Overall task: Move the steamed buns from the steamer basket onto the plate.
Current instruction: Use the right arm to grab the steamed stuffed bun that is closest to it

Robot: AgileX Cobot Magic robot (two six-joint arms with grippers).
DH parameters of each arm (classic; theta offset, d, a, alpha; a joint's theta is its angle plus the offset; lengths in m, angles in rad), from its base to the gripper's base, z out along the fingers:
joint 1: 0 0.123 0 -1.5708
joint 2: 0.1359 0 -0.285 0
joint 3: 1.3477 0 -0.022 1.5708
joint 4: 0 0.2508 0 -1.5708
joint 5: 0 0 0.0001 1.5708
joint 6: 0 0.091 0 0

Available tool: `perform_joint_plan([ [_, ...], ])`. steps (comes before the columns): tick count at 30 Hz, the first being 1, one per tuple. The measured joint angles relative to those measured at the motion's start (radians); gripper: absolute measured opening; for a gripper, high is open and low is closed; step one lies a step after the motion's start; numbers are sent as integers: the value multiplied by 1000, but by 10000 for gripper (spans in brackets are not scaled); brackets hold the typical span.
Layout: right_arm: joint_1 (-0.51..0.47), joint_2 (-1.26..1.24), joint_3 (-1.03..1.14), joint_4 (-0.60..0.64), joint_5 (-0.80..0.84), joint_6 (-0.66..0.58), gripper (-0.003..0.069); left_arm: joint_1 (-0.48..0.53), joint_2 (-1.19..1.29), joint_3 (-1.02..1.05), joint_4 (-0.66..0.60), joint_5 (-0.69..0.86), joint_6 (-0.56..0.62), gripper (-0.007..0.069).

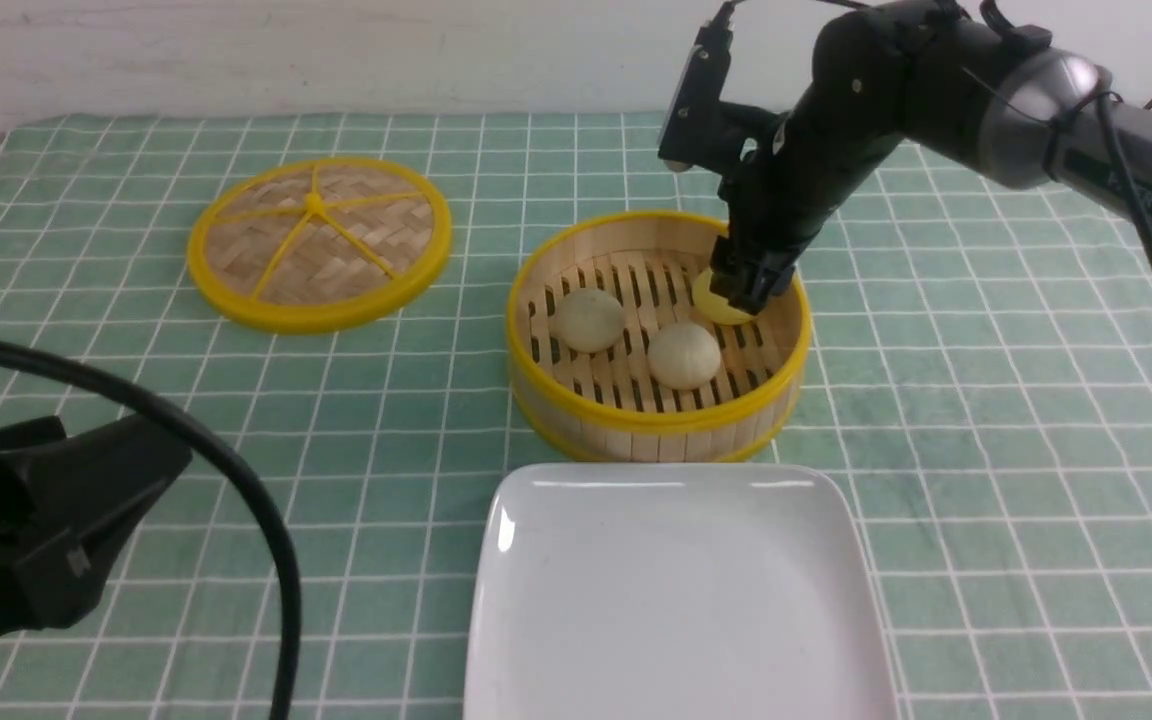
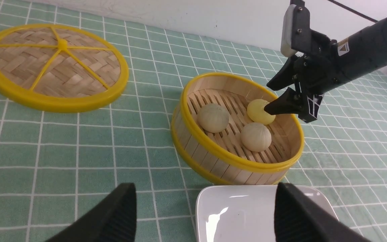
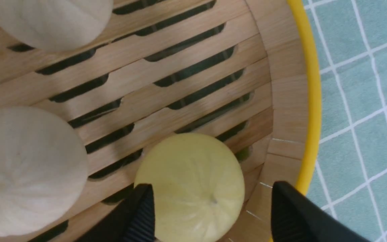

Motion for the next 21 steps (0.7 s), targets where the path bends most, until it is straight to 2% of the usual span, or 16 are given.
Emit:
perform_joint_plan([
  [6,0,29,0,0,-13,0,465,0,0,0,0,0,0,544],
  [9,0,31,0,-7,-27,0,440,0,0,0,0,0,0,544],
  [11,0,31,0,-15,-31,0,390,0,0,0,0,0,0,544],
  [14,0,31,0,-32,-27,0,184,0,0,0,0,0,0,544],
  [15,0,31,0,-31,-28,0,167,0,0,0,0,0,0,544],
  [16,0,31,0,-41,-25,1,65,0,0,0,0,0,0,544],
  [17,0,30,0,-45,-21,6,27,0,0,0,0,0,0,544],
  [21,1,5,0,-29,7,39,10,0,0,0,1,0,0,544],
])
